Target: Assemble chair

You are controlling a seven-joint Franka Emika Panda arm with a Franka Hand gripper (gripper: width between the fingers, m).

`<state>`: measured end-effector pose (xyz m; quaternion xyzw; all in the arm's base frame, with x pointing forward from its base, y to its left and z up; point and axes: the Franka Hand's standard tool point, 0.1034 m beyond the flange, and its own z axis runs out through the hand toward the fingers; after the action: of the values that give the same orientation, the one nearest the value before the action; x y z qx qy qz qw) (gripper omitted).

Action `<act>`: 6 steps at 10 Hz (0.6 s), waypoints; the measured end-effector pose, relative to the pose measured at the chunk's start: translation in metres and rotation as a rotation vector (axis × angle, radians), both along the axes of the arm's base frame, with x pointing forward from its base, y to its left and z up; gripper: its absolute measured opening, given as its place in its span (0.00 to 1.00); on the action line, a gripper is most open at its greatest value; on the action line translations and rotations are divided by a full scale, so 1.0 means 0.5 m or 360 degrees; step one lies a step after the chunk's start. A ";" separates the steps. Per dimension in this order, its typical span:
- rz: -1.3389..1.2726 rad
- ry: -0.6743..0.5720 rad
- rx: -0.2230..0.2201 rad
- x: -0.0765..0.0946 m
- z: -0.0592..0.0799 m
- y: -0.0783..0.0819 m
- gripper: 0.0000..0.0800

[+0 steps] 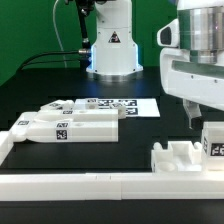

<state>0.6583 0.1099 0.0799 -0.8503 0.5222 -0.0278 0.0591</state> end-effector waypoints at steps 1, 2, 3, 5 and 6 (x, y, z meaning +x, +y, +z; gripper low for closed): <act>0.0286 -0.0008 -0.0024 -0.002 -0.005 0.010 0.80; 0.0373 -0.0015 -0.0033 -0.002 -0.006 0.008 0.80; 0.0530 -0.0026 -0.0052 -0.001 -0.006 0.006 0.81; 0.1091 -0.0076 -0.0185 -0.001 -0.009 0.014 0.81; 0.1415 -0.0086 -0.0245 -0.001 -0.009 0.016 0.81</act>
Offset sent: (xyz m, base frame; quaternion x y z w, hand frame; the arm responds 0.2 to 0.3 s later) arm 0.0000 0.0000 0.0000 0.0000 0.0000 -0.2571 0.9664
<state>0.6580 0.1179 0.0752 -0.9929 0.1007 -0.0606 0.0153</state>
